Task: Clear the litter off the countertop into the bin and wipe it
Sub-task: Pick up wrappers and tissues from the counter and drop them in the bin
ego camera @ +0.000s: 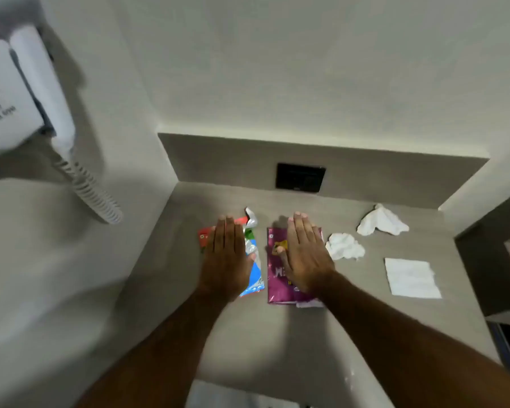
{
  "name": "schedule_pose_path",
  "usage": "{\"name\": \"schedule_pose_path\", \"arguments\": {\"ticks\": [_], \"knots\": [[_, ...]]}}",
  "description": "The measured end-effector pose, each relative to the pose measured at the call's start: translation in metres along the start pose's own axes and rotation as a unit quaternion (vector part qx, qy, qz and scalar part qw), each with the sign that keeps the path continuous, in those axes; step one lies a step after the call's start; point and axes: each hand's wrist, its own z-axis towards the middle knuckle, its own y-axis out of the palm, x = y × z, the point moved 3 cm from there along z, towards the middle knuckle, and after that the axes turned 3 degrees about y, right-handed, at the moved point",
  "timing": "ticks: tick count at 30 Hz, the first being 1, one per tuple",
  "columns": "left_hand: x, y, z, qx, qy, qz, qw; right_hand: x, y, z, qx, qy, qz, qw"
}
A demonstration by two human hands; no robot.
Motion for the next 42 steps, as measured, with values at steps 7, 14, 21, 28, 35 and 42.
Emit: {"name": "schedule_pose_path", "arguments": {"ticks": [7, 14, 21, 28, 35, 42], "knots": [[-0.014, 0.042, -0.013, -0.206, -0.082, -0.051, 0.974, -0.001, 0.04, 0.006, -0.213, 0.017, -0.06, 0.975], [-0.016, 0.027, -0.02, -0.155, -0.043, -0.071, 0.984, -0.028, 0.027, 0.004, -0.153, -0.058, -0.131, 0.978], [0.004, -0.041, -0.071, -0.031, -0.038, -0.128, 0.991, -0.023, -0.034, -0.091, 0.099, -0.025, 0.115, 0.988], [0.137, -0.107, -0.217, 0.073, 0.11, -0.305, 0.943, 0.002, -0.076, -0.327, 0.148, 0.04, 0.275, 0.949], [0.274, 0.016, -0.317, -0.138, 0.098, -0.406, 0.898, 0.103, 0.056, -0.476, 0.087, 0.305, 0.315, 0.894], [0.353, 0.245, -0.303, -0.311, -0.015, -0.346, 0.885, 0.2, 0.262, -0.478, 0.044, 0.505, 0.386, 0.771]]}}
